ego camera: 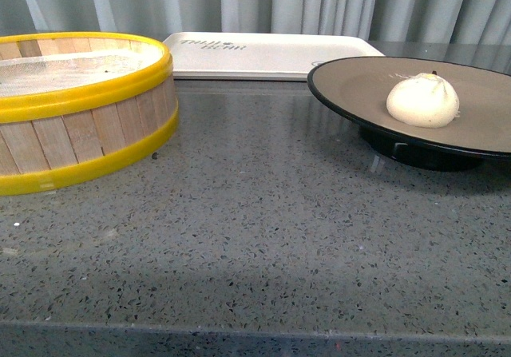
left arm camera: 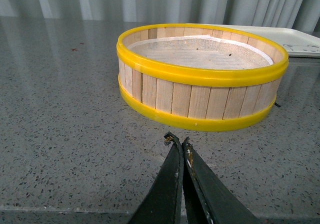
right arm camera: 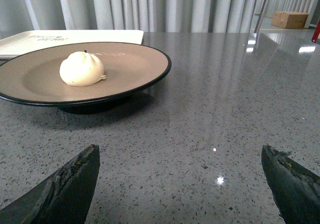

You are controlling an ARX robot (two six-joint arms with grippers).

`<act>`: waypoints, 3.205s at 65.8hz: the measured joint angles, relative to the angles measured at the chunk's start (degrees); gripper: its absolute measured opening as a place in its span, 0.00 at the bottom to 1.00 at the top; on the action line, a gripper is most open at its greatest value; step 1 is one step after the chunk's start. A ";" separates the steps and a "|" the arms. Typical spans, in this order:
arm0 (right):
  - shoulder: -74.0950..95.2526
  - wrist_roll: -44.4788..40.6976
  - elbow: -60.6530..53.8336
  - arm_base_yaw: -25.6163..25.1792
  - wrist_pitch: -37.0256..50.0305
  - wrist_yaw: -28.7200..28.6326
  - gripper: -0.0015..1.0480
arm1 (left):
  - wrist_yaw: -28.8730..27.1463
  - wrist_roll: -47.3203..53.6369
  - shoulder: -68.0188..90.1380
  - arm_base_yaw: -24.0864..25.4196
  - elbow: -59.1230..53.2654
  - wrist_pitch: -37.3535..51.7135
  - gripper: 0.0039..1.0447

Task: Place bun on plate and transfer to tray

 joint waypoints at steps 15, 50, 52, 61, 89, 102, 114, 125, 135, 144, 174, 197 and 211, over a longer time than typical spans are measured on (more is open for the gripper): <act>0.00 -0.02 0.00 0.00 0.00 -0.02 0.92 | 0.00 -0.04 -0.02 0.00 0.00 0.00 0.16; 26.21 -3.72 14.14 -0.61 4.13 15.76 0.92 | 0.00 -0.02 -0.02 0.00 0.00 0.00 0.94; 29.24 -2.21 15.98 -2.36 6.60 13.33 0.92 | 0.00 -0.02 -0.02 0.00 0.00 0.00 0.94; 42.36 8.85 24.15 -8.87 10.45 3.54 0.92 | 0.00 -0.02 -0.02 0.00 0.00 0.00 0.94; 61.64 55.91 33.05 -7.32 9.73 -17.07 0.92 | 0.00 -0.02 -0.02 0.00 0.00 0.00 0.94; 63.73 62.80 32.89 -5.79 10.49 -19.21 0.92 | 0.00 -0.02 -0.02 0.00 0.00 0.00 0.94; 66.55 65.31 32.87 -6.25 11.52 -20.74 0.92 | 0.00 -0.02 -0.02 0.00 0.00 0.00 0.94; 70.69 68.72 33.11 -4.46 14.25 -23.65 0.92 | 0.00 -0.02 -0.02 0.00 0.00 0.00 0.94; 72.91 71.19 33.77 -1.60 16.33 -24.17 0.92 | 0.00 -0.02 -0.02 0.00 0.00 0.00 0.94; 73.64 71.84 33.77 -0.26 16.74 -24.90 0.79 | 0.00 -0.02 -0.02 0.00 0.00 0.00 0.94; 68.28 70.99 32.15 0.57 13.20 -23.37 0.03 | 0.00 -0.02 -0.02 0.00 0.00 0.00 0.94; 65.51 67.34 33.64 -1.16 13.09 -22.10 0.03 | 0.00 -0.02 -0.02 0.00 0.00 0.00 0.94; 76.54 67.10 44.41 -4.42 16.74 -24.13 0.03 | 0.00 -0.02 -0.02 0.00 0.00 0.00 0.94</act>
